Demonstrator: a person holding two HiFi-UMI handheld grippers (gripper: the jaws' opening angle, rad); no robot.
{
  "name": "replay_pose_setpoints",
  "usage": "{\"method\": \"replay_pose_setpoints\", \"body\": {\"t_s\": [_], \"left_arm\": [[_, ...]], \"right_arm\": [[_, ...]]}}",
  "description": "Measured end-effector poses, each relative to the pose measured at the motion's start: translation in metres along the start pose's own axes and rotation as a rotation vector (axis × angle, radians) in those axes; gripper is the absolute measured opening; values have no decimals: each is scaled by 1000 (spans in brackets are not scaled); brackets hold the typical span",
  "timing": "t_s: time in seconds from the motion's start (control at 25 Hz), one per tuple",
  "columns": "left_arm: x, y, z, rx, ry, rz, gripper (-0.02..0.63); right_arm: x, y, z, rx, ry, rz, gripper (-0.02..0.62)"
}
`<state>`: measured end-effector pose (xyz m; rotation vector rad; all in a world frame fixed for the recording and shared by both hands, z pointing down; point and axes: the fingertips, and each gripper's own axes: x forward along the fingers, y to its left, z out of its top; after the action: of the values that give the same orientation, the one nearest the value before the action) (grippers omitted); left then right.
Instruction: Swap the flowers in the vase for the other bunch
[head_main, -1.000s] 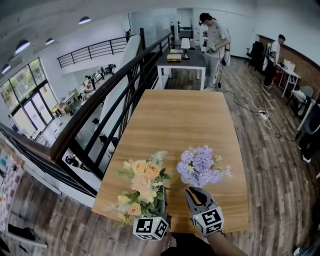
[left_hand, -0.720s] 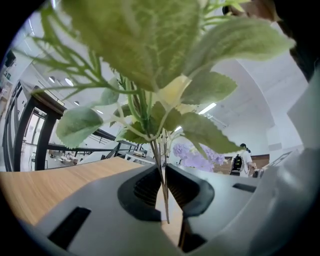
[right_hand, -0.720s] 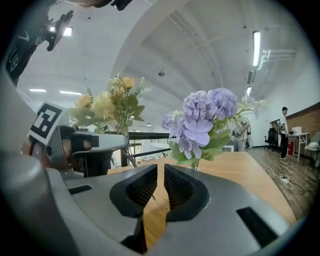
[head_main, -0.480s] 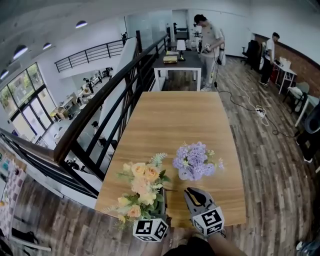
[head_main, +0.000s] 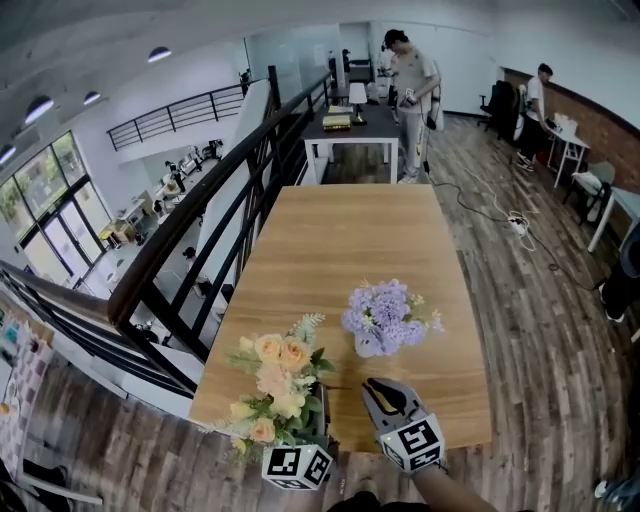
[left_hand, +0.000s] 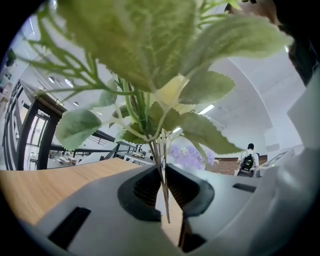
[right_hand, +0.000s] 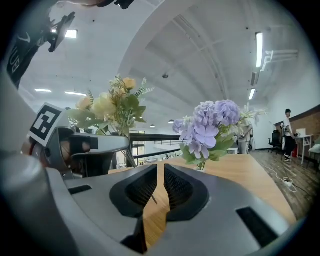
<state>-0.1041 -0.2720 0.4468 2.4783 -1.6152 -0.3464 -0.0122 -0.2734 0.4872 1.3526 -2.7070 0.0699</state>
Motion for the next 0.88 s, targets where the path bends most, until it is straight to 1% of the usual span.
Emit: {"method": "replay_pose_setpoints", "body": {"t_s": [0.28, 0.68, 0.88], "left_arm": [[-19, -16, 8, 9, -11, -20, 38], [-61, -33, 18, 9, 4, -32, 37], [-73, -40, 20, 14, 3, -37, 38]], "right_arm": [[-21, 9, 9, -13, -14, -10, 60], [-54, 39, 21, -23, -21, -9, 60], [-65, 44, 25, -18, -38, -19, 60]]}}
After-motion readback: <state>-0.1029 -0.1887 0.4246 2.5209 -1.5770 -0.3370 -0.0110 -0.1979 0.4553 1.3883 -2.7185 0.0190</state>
